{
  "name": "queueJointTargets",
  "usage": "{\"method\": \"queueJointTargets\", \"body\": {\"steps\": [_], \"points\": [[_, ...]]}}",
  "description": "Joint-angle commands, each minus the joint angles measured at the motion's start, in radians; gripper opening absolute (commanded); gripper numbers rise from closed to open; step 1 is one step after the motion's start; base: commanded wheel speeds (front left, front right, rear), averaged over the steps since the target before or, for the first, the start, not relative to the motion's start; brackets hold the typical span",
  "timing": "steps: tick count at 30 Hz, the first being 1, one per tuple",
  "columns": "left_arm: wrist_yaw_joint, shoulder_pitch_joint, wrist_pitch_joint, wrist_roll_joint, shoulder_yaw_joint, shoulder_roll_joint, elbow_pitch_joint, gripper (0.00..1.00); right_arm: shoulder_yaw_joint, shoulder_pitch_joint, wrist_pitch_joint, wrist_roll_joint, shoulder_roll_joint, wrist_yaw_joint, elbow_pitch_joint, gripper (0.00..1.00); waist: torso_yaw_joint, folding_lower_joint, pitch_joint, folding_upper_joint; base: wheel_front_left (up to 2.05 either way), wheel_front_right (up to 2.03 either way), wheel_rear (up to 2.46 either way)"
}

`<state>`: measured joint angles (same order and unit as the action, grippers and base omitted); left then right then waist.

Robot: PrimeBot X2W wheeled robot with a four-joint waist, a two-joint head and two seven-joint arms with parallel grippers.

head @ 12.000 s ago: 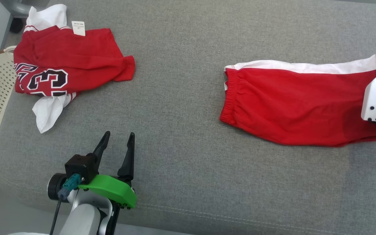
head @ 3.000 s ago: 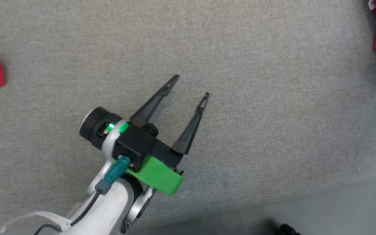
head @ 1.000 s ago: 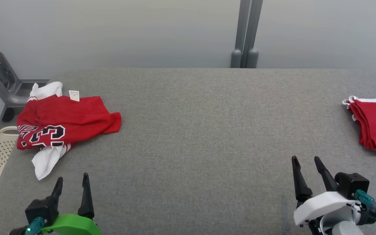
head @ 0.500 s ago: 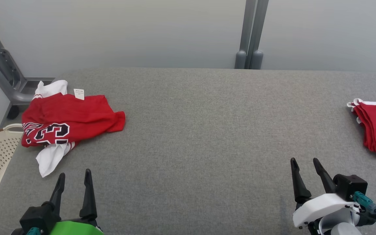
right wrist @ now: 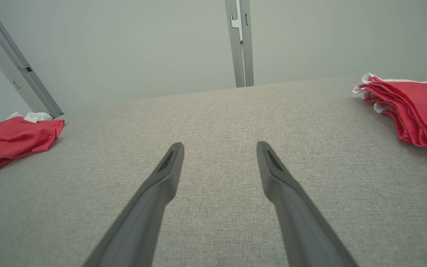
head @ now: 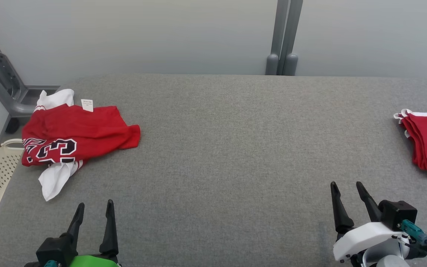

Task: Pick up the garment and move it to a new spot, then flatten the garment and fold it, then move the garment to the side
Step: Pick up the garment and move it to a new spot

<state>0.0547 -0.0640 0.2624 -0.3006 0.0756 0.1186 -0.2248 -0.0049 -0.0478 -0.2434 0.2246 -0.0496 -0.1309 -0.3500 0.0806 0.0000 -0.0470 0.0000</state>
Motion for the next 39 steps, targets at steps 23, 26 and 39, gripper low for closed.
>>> {"method": "queueJointTargets", "body": {"steps": [23,26,39], "points": [[0.024,0.007,0.003,0.064,-0.028,0.012,-0.032,1.00,0.071,0.018,-0.014,0.062,-0.002,0.000,-0.013,1.00,0.252,0.0000,-0.016,0.0000,0.00,0.00,0.00],[0.024,-0.001,0.003,0.061,-0.033,0.022,-0.033,1.00,0.083,0.014,-0.016,0.070,-0.002,0.000,-0.020,1.00,0.296,0.0000,-0.017,0.0000,0.00,0.00,0.00],[0.017,-0.010,0.002,0.045,-0.041,0.042,-0.027,1.00,0.111,0.000,-0.023,0.092,-0.002,0.000,-0.044,1.00,0.396,0.0000,-0.009,0.0000,0.00,0.00,0.00]]}}
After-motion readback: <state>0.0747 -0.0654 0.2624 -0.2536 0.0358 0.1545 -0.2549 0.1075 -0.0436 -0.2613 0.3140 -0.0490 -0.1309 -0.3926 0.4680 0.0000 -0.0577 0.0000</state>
